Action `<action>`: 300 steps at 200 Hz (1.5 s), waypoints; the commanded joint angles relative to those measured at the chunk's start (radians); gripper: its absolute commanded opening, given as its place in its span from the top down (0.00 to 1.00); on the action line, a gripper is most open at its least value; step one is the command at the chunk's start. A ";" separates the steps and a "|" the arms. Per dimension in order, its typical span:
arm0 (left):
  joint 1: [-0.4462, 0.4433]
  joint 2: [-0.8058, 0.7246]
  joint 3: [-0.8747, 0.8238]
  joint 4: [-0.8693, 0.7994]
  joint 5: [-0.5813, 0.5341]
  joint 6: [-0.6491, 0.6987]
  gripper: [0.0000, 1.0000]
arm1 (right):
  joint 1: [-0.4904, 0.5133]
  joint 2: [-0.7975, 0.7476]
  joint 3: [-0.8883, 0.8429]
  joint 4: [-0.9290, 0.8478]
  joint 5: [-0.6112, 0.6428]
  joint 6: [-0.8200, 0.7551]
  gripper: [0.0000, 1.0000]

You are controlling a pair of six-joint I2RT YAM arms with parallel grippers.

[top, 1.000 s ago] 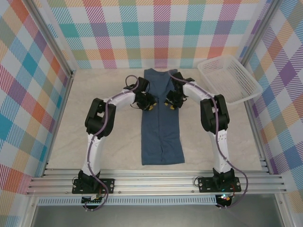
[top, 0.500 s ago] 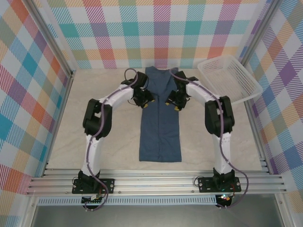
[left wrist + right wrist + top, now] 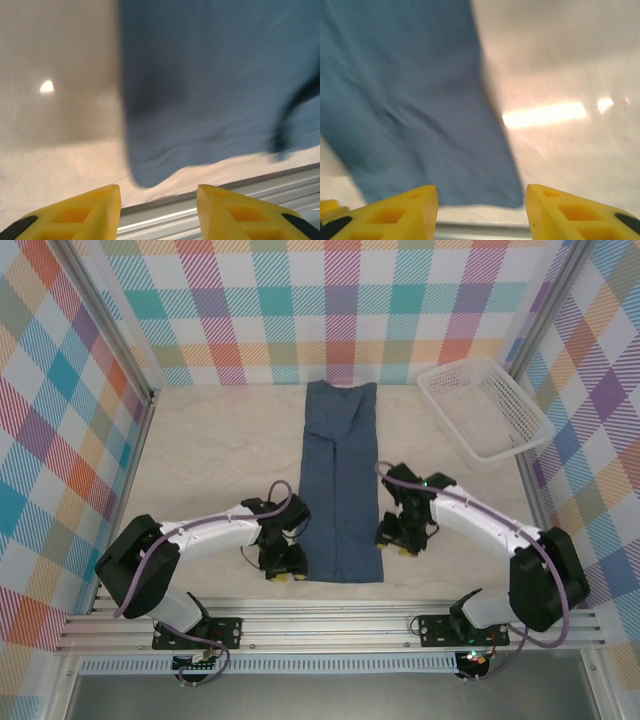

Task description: Fold and stack the t-shirts

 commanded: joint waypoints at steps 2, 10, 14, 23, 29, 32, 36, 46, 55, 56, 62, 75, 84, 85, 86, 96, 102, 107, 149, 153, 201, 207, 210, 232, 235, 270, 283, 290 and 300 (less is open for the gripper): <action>-0.025 -0.030 -0.009 0.089 -0.018 -0.065 0.56 | 0.004 -0.101 -0.078 -0.017 -0.051 0.042 0.49; -0.029 -0.027 -0.019 0.102 -0.034 -0.075 0.57 | 0.004 -0.114 -0.099 -0.007 -0.062 0.047 0.49; -0.029 -0.027 -0.026 0.114 -0.040 -0.083 0.57 | 0.005 -0.118 -0.107 0.000 -0.069 0.047 0.49; -0.029 -0.024 -0.041 0.144 -0.046 -0.099 0.58 | 0.006 -0.117 -0.123 0.015 -0.086 0.047 0.49; -0.029 -0.018 -0.045 0.164 -0.044 -0.106 0.59 | 0.006 -0.114 -0.130 0.029 -0.096 0.047 0.49; -0.029 -0.014 -0.046 0.173 -0.045 -0.109 0.59 | 0.007 -0.110 -0.133 0.034 -0.102 0.049 0.49; -0.028 -0.012 -0.046 0.183 -0.043 -0.110 0.59 | 0.008 -0.106 -0.135 0.038 -0.107 0.049 0.50; -0.029 -0.009 -0.047 0.200 -0.044 -0.118 0.60 | 0.014 -0.097 -0.139 0.047 -0.115 0.054 0.50; -0.029 -0.005 -0.045 0.212 -0.044 -0.120 0.62 | 0.018 -0.091 -0.145 0.058 -0.123 0.064 0.50; -0.029 -0.004 -0.044 0.213 -0.044 -0.120 0.62 | 0.019 -0.090 -0.146 0.061 -0.123 0.065 0.50; -0.028 0.005 -0.041 0.213 -0.042 -0.120 0.65 | 0.021 -0.085 -0.153 0.074 -0.132 0.072 0.50; -0.029 0.026 -0.026 0.202 -0.039 -0.109 0.73 | 0.029 -0.065 -0.160 0.092 -0.134 0.089 0.50; -0.030 0.035 -0.021 0.192 -0.043 -0.102 0.80 | 0.038 -0.046 -0.156 0.102 -0.131 0.096 0.51; -0.031 0.035 -0.021 0.192 -0.045 -0.102 0.81 | 0.039 -0.044 -0.156 0.103 -0.131 0.097 0.51; -0.031 0.035 -0.020 0.190 -0.046 -0.102 0.81 | 0.041 -0.042 -0.156 0.105 -0.131 0.098 0.51; -0.030 0.031 -0.020 0.189 -0.049 -0.103 0.87 | 0.053 -0.016 -0.151 0.119 -0.132 0.110 0.51; -0.031 0.025 -0.020 0.189 -0.052 -0.103 0.90 | 0.062 0.003 -0.150 0.129 -0.133 0.119 0.52; -0.030 0.020 -0.020 0.188 -0.053 -0.105 0.91 | 0.070 0.016 -0.149 0.137 -0.133 0.126 0.52; -0.029 0.004 -0.024 0.177 -0.046 -0.104 0.99 | 0.100 0.110 -0.134 0.187 -0.077 0.147 0.56; -0.030 0.004 -0.025 0.176 -0.044 -0.103 1.00 | 0.101 0.116 -0.131 0.194 -0.077 0.147 0.56; -0.030 0.005 -0.026 0.164 -0.041 -0.097 1.00 | 0.150 0.196 -0.115 0.238 -0.094 0.184 0.61; -0.031 0.005 -0.027 0.166 -0.041 -0.096 1.00 | 0.159 0.203 -0.116 0.243 -0.091 0.192 0.63; -0.031 0.005 -0.027 0.167 -0.041 -0.097 1.00 | 0.162 0.207 -0.116 0.245 -0.089 0.196 0.63; -0.030 0.015 -0.022 0.165 -0.036 -0.092 1.00 | 0.174 0.227 -0.117 0.277 -0.081 0.223 0.72; -0.031 0.016 -0.021 0.165 -0.035 -0.092 1.00 | 0.174 0.228 -0.117 0.281 -0.078 0.226 0.74; -0.030 0.000 -0.012 0.152 -0.044 -0.085 1.00 | 0.175 0.216 -0.082 0.292 -0.051 0.233 0.89; -0.030 -0.009 -0.010 0.144 -0.042 -0.079 1.00 | 0.178 0.192 -0.074 0.275 -0.044 0.237 0.94; -0.030 -0.015 -0.011 0.138 -0.039 -0.078 1.00 | 0.180 0.175 -0.077 0.266 -0.040 0.241 0.97; -0.032 -0.027 -0.014 0.130 -0.034 -0.072 1.00 | 0.180 0.150 -0.087 0.252 -0.041 0.245 0.99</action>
